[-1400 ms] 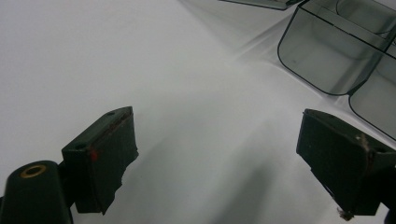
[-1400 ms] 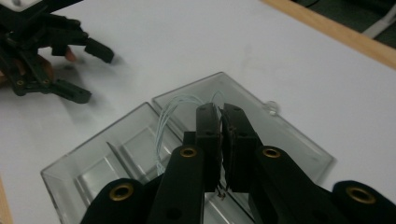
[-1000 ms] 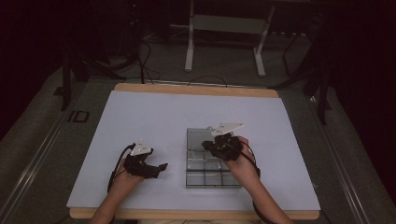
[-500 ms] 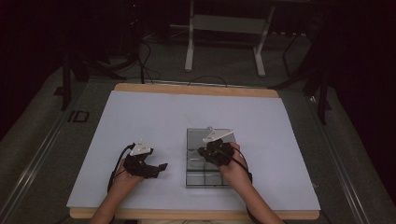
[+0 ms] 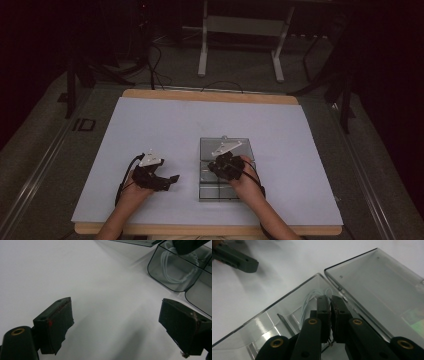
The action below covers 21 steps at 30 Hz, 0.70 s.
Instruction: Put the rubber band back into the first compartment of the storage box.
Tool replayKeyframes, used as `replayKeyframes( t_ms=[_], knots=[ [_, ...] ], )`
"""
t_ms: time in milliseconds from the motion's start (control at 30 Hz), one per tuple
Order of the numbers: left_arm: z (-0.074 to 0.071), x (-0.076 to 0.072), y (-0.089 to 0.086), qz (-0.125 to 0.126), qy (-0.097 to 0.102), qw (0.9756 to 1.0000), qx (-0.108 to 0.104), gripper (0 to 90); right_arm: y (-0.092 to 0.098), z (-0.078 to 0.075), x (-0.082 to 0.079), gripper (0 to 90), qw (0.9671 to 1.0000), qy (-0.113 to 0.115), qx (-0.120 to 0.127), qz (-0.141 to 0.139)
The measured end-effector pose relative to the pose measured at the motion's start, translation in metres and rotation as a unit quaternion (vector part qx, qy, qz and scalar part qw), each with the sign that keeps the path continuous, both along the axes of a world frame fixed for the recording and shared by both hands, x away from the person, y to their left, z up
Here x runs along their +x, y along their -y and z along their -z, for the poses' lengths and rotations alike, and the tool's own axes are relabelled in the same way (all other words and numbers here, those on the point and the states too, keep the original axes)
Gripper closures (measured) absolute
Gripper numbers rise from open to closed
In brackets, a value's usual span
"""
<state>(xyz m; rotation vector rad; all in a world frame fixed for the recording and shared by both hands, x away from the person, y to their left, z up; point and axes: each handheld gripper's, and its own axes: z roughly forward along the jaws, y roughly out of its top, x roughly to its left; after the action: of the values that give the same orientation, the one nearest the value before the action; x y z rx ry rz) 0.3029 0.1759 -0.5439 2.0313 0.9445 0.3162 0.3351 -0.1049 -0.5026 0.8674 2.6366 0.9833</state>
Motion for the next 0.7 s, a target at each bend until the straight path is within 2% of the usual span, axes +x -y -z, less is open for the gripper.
replayKeyframes(
  t_ms=[267, 333, 500, 700],
  knots=[
    [0.000, 0.000, 0.000, 0.000, 0.000, 1.0000, 0.000, 12.2, -0.003, 0.011, 0.004, 84.6, 0.9997, -0.018, -0.014, -0.003],
    [0.000, 0.000, 0.000, 0.001, 0.001, 1.0000, -0.001, 12.2, -0.003, 0.011, 0.005, 80.2, 0.9997, -0.018, -0.013, -0.003],
    [0.000, 0.000, 0.000, 0.001, 0.002, 1.0000, 0.000, 12.3, -0.001, 0.008, 0.003, 73.5, 0.9997, -0.021, -0.011, -0.004],
    [0.000, 0.000, 0.000, 0.000, 0.001, 1.0000, -0.002, 12.2, 0.005, 0.000, -0.001, 71.9, 0.9998, -0.018, -0.001, -0.006]
  ],
)
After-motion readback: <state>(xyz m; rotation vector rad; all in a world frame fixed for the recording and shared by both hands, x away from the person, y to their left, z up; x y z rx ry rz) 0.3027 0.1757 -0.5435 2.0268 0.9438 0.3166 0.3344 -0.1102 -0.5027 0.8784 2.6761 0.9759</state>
